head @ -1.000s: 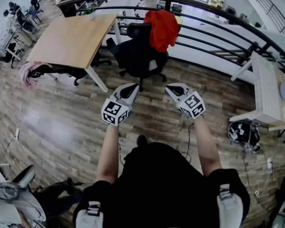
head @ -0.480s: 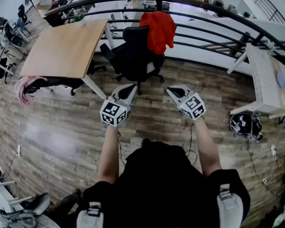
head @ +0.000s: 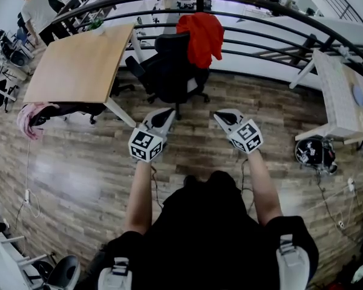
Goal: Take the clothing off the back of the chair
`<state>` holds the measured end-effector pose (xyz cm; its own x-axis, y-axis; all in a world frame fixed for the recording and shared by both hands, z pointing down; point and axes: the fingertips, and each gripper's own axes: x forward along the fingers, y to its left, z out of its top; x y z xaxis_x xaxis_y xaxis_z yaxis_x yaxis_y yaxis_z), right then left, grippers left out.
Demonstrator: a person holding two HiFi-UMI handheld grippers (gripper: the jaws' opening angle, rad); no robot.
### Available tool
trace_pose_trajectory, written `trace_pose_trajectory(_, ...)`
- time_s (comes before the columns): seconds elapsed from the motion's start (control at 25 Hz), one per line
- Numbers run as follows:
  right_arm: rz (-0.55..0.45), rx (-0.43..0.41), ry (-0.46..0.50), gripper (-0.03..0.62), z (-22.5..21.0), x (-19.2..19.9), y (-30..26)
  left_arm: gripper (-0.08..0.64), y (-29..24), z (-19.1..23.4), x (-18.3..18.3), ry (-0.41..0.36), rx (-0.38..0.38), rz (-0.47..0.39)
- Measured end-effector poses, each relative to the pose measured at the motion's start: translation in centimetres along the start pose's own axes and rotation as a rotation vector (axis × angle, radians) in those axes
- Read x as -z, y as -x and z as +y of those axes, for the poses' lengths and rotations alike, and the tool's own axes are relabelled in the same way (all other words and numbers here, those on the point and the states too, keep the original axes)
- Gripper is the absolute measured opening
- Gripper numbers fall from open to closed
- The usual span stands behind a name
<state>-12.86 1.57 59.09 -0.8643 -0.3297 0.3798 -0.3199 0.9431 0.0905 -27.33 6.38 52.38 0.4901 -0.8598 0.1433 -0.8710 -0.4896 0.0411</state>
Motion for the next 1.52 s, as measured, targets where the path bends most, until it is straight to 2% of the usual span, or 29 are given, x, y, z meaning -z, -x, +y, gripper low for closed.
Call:
trace_pose_trajectory(0.2, -0.01, -0.006, -0.007, -0.002, -2.2, -0.1, -0.5, 0.003, -1.8, 0.7, -0.1, -0.002, -0.015, 0.009)
trace_pose_trajectory(0.48, -0.011, -0.056, 0.0, -0.002, -6.7, 0.5, -0.9, 0.003, -6.4, 1.5, -1.3, -0.003, -0.057, 0.014)
trace_pose_trajectory(0.64, -0.009, -0.063, -0.033, -0.002, -9.7, 1.7, -0.7, 0.003, -8.9, 1.8, -2.2, -0.008, -0.074, 0.012)
trace_pose_trajectory(0.96, -0.016, -0.089, -0.03, -0.002, -15.5, 2.0, -0.5, 0.003, -14.3, 2.1, -2.7, -0.011, -0.093, 0.032)
trace_pose_trajectory(1.52, -0.024, -0.18, 0.033, -0.002, -24.1, 1.9, -0.1, 0.003, -21.0, 1.7, -4.5, 0.002, -0.196, 0.01)
